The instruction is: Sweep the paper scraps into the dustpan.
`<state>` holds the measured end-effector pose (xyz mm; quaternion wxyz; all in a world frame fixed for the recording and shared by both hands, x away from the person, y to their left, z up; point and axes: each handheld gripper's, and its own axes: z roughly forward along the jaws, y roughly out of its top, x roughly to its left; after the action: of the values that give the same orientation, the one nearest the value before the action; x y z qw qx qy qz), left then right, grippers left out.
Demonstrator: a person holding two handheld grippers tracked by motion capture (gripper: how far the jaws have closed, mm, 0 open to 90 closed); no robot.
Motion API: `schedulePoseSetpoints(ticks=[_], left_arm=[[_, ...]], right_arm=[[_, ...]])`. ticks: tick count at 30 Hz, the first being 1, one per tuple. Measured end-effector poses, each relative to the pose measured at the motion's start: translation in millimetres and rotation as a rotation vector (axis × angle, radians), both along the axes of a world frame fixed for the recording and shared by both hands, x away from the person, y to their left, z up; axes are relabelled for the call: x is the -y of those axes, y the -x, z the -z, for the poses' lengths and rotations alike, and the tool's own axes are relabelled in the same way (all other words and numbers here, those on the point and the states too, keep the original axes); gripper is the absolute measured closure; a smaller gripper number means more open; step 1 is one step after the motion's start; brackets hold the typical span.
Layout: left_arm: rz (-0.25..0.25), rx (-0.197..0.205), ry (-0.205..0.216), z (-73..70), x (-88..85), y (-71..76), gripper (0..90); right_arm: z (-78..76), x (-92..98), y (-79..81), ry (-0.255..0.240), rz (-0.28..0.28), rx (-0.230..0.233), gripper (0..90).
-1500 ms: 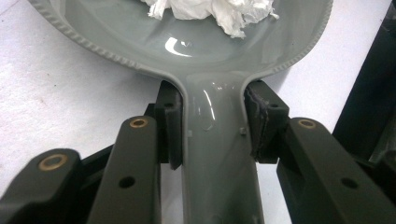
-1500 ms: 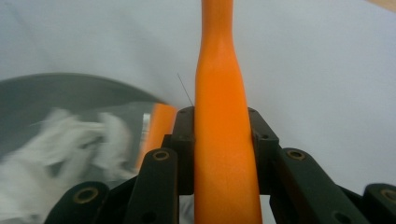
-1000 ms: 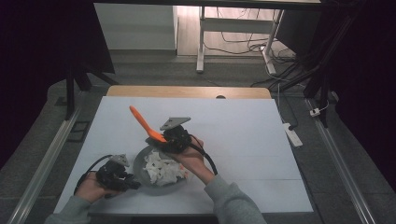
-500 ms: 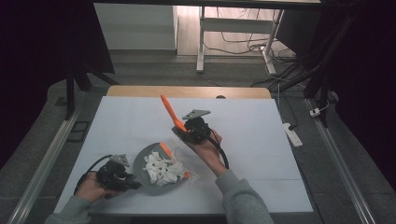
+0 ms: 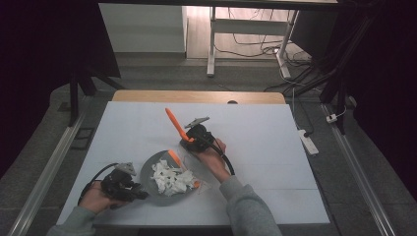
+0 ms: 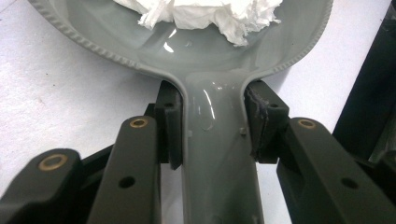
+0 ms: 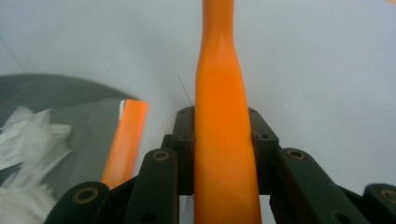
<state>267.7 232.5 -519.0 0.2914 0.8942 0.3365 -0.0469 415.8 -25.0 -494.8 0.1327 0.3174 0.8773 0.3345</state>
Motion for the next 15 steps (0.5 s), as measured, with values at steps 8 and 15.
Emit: schedulePoseSetpoints(ticks=[8, 15], left_arm=[[-0.001, 0.000, -0.004, 0.2, 0.5, 0.0, 61.2], [-0.001, 0.000, -0.004, 0.2, 0.4, 0.0, 61.2]], right_arm=[[-1.4, -9.6, 29.5, -0.067, -0.100, -0.042, 70.3], [-27.8, -8.6, 42.9, -0.174, -0.238, 0.030, 70.3]])
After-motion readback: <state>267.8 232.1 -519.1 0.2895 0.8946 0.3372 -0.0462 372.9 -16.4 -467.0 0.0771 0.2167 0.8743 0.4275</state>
